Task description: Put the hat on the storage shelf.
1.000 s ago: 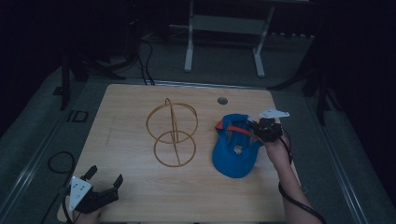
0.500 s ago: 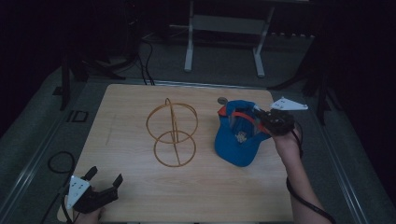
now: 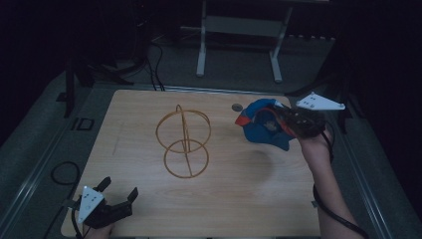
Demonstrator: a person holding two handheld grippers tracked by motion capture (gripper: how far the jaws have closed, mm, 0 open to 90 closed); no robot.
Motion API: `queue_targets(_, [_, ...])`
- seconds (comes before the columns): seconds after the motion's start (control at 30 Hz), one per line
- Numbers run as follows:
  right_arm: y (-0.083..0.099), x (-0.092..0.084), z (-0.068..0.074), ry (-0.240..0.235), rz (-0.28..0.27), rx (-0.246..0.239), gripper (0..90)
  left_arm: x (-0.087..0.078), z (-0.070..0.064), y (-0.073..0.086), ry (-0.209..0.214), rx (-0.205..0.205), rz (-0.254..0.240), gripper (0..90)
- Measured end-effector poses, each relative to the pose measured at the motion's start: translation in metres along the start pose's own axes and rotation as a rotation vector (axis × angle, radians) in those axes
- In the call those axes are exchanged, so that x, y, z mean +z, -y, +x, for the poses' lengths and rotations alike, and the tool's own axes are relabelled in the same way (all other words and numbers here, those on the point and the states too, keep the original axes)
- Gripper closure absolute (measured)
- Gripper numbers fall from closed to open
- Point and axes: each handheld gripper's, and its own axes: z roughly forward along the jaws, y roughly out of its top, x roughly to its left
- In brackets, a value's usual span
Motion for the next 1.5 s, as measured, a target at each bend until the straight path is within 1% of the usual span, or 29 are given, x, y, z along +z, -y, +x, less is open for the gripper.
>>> queue_targets(0.07, [-0.004, -0.006, 0.000, 0.008, -0.009, -0.008, 88.0, -0.002, -0.004, -0.010, 0.019, -0.015, 0.004, 2.0])
queue_targets(0.13, [-0.009, -0.013, -0.001, 0.013, -0.016, -0.010, 88.0, -0.005, -0.009, -0.021, 0.040, -0.014, -0.011, 2.0])
queue_targets(0.2, [-0.012, -0.020, -0.001, 0.016, -0.021, -0.015, 88.1, -0.008, -0.016, -0.033, 0.055, 0.012, -0.030, 2.0])
queue_targets(0.27, [-0.015, -0.026, -0.001, 0.006, -0.029, -0.018, 88.0, -0.011, -0.023, -0.046, 0.071, 0.040, -0.038, 2.0])
queue_targets(0.33, [-0.018, -0.032, 0.002, -0.004, -0.039, -0.015, 88.0, -0.011, -0.029, -0.061, 0.093, 0.056, -0.031, 2.1])
queue_targets(0.37, [-0.019, -0.035, 0.003, -0.010, -0.043, -0.019, 88.1, -0.012, -0.032, -0.068, 0.112, 0.064, -0.029, 2.0])
queue_targets(0.47, [-0.023, -0.043, 0.009, -0.036, -0.068, -0.026, 88.0, -0.011, -0.042, -0.090, 0.153, 0.098, -0.028, 2.1])
queue_targets(0.57, [-0.025, -0.050, 0.015, -0.052, -0.083, -0.036, 88.0, -0.010, -0.051, -0.112, 0.203, 0.098, -0.027, 2.5])
queue_targets(0.63, [-0.027, -0.054, 0.019, -0.055, -0.089, -0.046, 88.0, -0.007, -0.057, -0.124, 0.226, 0.114, -0.020, 5.0])
queue_targets(0.67, [-0.027, -0.055, 0.020, -0.059, -0.090, -0.051, 88.0, -0.004, -0.061, -0.130, 0.225, 0.132, -0.018, 5.2])
queue_targets(0.7, [-0.027, -0.055, 0.020, -0.059, -0.090, -0.051, 88.0, -0.004, -0.061, -0.130, 0.225, 0.132, -0.018, 5.2])
queue_targets(0.77, [-0.028, -0.058, 0.021, -0.056, -0.092, -0.056, 88.0, 0.002, -0.069, -0.141, 0.256, 0.140, -0.009, 5.6])
queue_targets(0.8, [-0.028, -0.058, 0.021, -0.062, -0.094, -0.050, 88.0, 0.005, -0.073, -0.146, 0.255, 0.151, -0.010, 5.6])
queue_targets(0.83, [-0.027, -0.059, 0.021, -0.062, -0.094, -0.050, 88.0, 0.008, -0.077, -0.150, 0.266, 0.168, -0.012, 6.1])
queue_targets(0.87, [-0.027, -0.059, 0.021, -0.057, -0.092, -0.052, 88.0, 0.011, -0.082, -0.155, 0.267, 0.188, -0.011, 6.6])
queue_targets(0.9, [-0.025, -0.060, 0.020, -0.070, -0.092, -0.044, 88.0, 0.014, -0.086, -0.159, 0.274, 0.195, -0.010, 6.7])
queue_targets(0.93, [-0.025, -0.060, 0.021, -0.066, -0.090, -0.046, 88.0, 0.017, -0.090, -0.164, 0.285, 0.209, -0.007, 6.7])
queue_targets(0.97, [-0.024, -0.061, 0.022, -0.065, -0.090, -0.049, 87.9, 0.020, -0.094, -0.168, 0.284, 0.218, -0.011, 7.1])
queue_targets(1.0, [-0.024, -0.061, 0.022, -0.071, -0.090, -0.047, 87.9, 0.024, -0.098, -0.172, 0.299, 0.229, -0.009, 7.9])
queue_targets(1.03, [-0.024, -0.061, 0.022, -0.071, -0.090, -0.047, 87.9, 0.028, -0.103, -0.176, 0.307, 0.230, -0.010, 7.9])
queue_targets(1.07, [-0.024, -0.062, 0.023, -0.073, -0.090, -0.048, 88.0, 0.032, -0.108, -0.180, 0.314, 0.244, -0.010, 7.9])
queue_targets(1.13, [-0.023, -0.062, 0.025, -0.079, -0.092, -0.051, 87.9, 0.039, -0.116, -0.186, 0.328, 0.264, -0.004, 7.9])
queue_targets(1.2, [-0.022, -0.063, 0.028, -0.086, -0.091, -0.056, 87.9, 0.047, -0.125, -0.192, 0.354, 0.281, 0.002, 9.7])
queue_targets(1.23, [-0.022, -0.063, 0.028, -0.086, -0.091, -0.056, 87.9, 0.051, -0.129, -0.194, 0.352, 0.292, 0.003, 9.7])
queue_targets(1.27, [-0.022, -0.062, 0.029, -0.092, -0.092, -0.059, 88.0, 0.055, -0.133, -0.196, 0.366, 0.297, 0.007, 10.1])
queue_targets(1.37, [-0.021, -0.060, 0.033, -0.099, -0.084, -0.059, 87.9, 0.068, -0.145, -0.200, 0.385, 0.310, 0.020, 11.2])
queue_targets(1.4, [-0.020, -0.059, 0.034, -0.104, -0.081, -0.057, 87.9, 0.072, -0.149, -0.201, 0.384, 0.315, 0.021, 11.2])
queue_targets(1.43, [-0.020, -0.058, 0.035, -0.106, -0.079, -0.060, 87.9, 0.076, -0.152, -0.202, 0.400, 0.316, 0.025, 11.6])
queue_targets(1.5, [-0.017, -0.056, 0.038, -0.122, -0.077, -0.055, 87.9, 0.084, -0.159, -0.203, 0.415, 0.332, 0.036, 12.8])
